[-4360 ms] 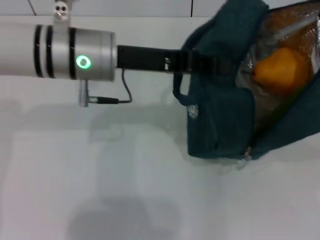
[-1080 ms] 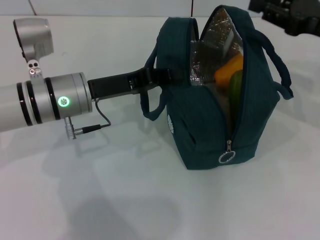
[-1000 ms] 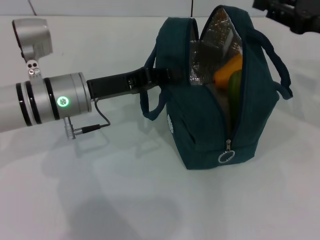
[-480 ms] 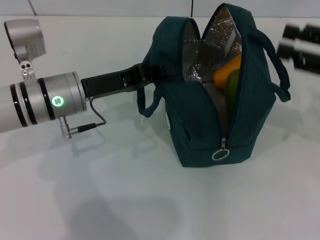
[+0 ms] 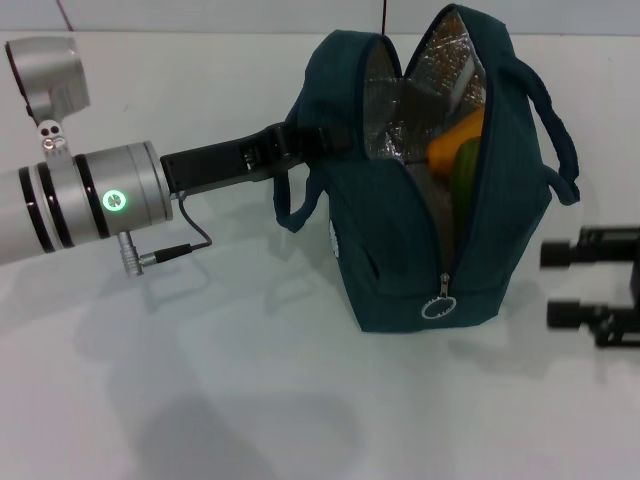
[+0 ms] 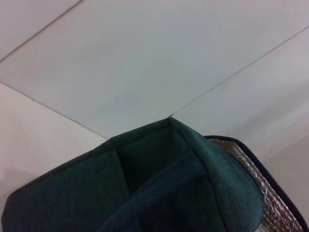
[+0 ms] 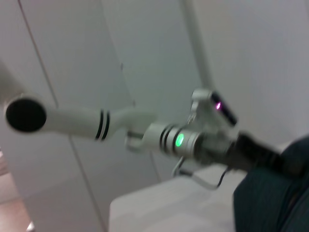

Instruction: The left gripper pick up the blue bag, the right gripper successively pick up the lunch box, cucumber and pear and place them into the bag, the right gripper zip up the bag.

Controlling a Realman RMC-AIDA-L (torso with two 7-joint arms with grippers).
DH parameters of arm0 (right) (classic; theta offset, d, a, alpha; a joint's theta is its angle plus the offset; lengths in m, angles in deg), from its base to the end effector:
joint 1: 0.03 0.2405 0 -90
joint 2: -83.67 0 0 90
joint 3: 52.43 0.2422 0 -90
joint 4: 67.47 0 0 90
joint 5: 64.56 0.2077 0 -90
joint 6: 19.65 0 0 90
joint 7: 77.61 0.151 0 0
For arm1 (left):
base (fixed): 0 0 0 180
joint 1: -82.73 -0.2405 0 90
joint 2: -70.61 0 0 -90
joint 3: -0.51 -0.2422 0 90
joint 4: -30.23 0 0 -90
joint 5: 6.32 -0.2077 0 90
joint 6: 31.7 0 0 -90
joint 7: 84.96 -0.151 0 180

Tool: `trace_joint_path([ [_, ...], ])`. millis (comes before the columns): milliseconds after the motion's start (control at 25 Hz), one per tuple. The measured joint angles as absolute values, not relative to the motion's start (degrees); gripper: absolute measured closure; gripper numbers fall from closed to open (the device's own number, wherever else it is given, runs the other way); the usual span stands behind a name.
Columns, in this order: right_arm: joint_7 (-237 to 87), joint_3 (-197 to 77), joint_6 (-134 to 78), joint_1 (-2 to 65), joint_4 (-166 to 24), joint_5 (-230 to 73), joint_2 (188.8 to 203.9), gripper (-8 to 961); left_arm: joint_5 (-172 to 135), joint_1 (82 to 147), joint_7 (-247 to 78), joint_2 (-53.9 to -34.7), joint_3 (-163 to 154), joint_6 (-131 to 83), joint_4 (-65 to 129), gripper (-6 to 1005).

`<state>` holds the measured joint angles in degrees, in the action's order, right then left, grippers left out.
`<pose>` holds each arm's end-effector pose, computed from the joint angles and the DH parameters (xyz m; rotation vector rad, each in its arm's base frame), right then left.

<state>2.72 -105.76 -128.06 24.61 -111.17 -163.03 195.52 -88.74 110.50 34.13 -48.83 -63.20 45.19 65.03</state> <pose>0.2279 0.2817 0.0492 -2.9699 0.3759 0.9223 -0.2096 0.3394 -0.0252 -2.3512 -1.6363 -1.1561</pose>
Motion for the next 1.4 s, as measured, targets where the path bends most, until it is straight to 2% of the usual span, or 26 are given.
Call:
trace_joint_path([
  [320,2.1,-106.8,-120.6,25.1,-110.0,-173.8,198.94,362,-88.7,110.5,34.0,-48.83,-63.2,45.0,65.0,958],
  [680,-0.5,-110.5,-112.7,27.8,-103.4,-173.6,199.50,365,-88.5,110.2,33.1,-48.96,-62.6,44.8,64.8,958],
  [1400,-1.7,-111.0,-108.6,30.6,-102.4,-172.2,199.44,375,-87.9,109.7,31.1,-48.83,-60.4,44.7,63.3,957],
])
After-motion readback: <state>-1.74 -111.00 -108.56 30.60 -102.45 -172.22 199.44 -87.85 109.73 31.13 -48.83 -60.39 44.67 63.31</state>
